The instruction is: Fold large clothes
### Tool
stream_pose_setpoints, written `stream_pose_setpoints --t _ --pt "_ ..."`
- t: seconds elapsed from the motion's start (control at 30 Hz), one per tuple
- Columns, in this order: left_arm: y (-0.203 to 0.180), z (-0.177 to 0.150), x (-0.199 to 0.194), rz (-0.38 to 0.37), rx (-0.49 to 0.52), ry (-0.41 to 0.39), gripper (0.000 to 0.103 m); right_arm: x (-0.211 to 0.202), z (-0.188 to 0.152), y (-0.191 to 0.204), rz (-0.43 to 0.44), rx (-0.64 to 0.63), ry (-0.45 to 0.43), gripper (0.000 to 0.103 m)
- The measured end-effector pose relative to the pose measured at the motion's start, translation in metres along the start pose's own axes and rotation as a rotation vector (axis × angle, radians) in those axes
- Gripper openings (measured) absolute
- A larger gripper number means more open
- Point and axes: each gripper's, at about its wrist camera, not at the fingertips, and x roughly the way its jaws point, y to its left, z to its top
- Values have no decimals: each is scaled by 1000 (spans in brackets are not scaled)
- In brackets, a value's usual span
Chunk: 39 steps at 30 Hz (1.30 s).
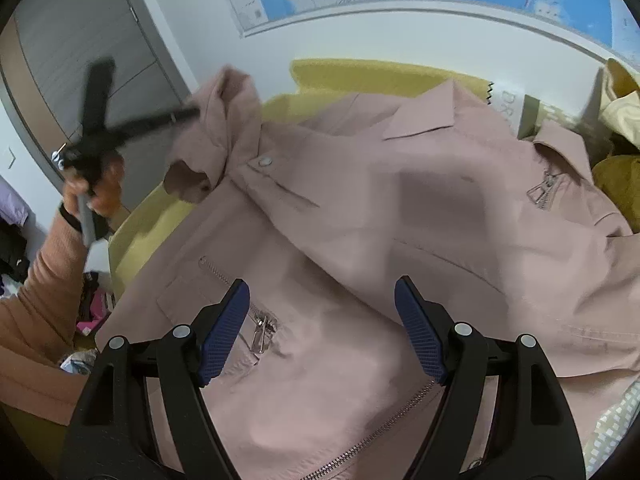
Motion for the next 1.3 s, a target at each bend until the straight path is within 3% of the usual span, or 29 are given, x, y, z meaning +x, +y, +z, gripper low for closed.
stream_pose_setpoints --t 0.1,0.17,0.27,0.4,0.43,0.47,0.53,0.6,0.63,0.7,0.73,0.77,0.8,0.87,0.9,0.97,1.03,1.1,1.13,1.17,1.2,1.23,1.3 --pt "-47 39 -25 -97 123 -96 0 -11 1 -2 7 8 -37 74" --pt "-76 51 -28 -187 173 -92 1 -18 3 -4 19 21 -63 74" --pt "-126 57 -14 -346 240 -31 1 -24 4 0 35 12 -94 74" --pt "-182 45 24 -443 307 106 6 -26 5 14 16 -44 -118 80" --pt "-190 41 34 -455 315 139 12 -25 5 16 -3 -54 -124 83" --pt "-192 39 39 -455 310 155 35 -23 4 18 -28 -57 -126 87" --pt "-186 40 39 -455 285 140 58 -14 2 16 -49 -53 -103 87" --pt "-164 43 23 -446 242 55 63 -2 -1 13 -129 -50 -72 87" --pt "-152 44 14 -422 215 21 73 2 -2 10 -142 -45 -60 87" --pt "-129 42 0 -372 166 -21 77 13 -3 2 -163 -20 -43 87" --pt "-121 41 -3 -361 151 -25 77 18 -5 -2 -176 -20 -26 84" --pt "-105 35 -7 -326 124 -27 79 23 -5 -6 -193 -15 -8 62" --pt "-96 32 -8 -303 111 -24 80 26 -5 -9 -189 -6 8 30" --pt "-79 21 -5 -250 81 9 80 19 -4 -25 -80 68 22 6" --pt "-70 12 -2 -237 63 29 80 9 0 -37 7 121 1 4" --pt "-62 2 -2 -233 49 47 80 -29 2 -72 306 308 -83 4" --pt "-57 -7 -1 -239 58 55 80 -62 0 -108 478 469 -178 4" --pt "-62 -13 7 -250 83 67 80 -84 -3 -140 452 570 -235 8" --pt "-69 -15 16 -238 105 82 80 -90 -6 -155 359 604 -236 12" --pt "-75 -17 22 -234 115 97 80 -91 -11 -167 242 633 -216 29" --pt "-83 -18 33 -234 126 119 80 -86 -18 -180 135 675 -168 70" --pt "-90 -20 42 -227 137 135 80 -82 -23 -186 93 701 -142 80" --pt "-100 -23 58 -218 159 157 80 -82 -34 -189 56 698 -148 79"
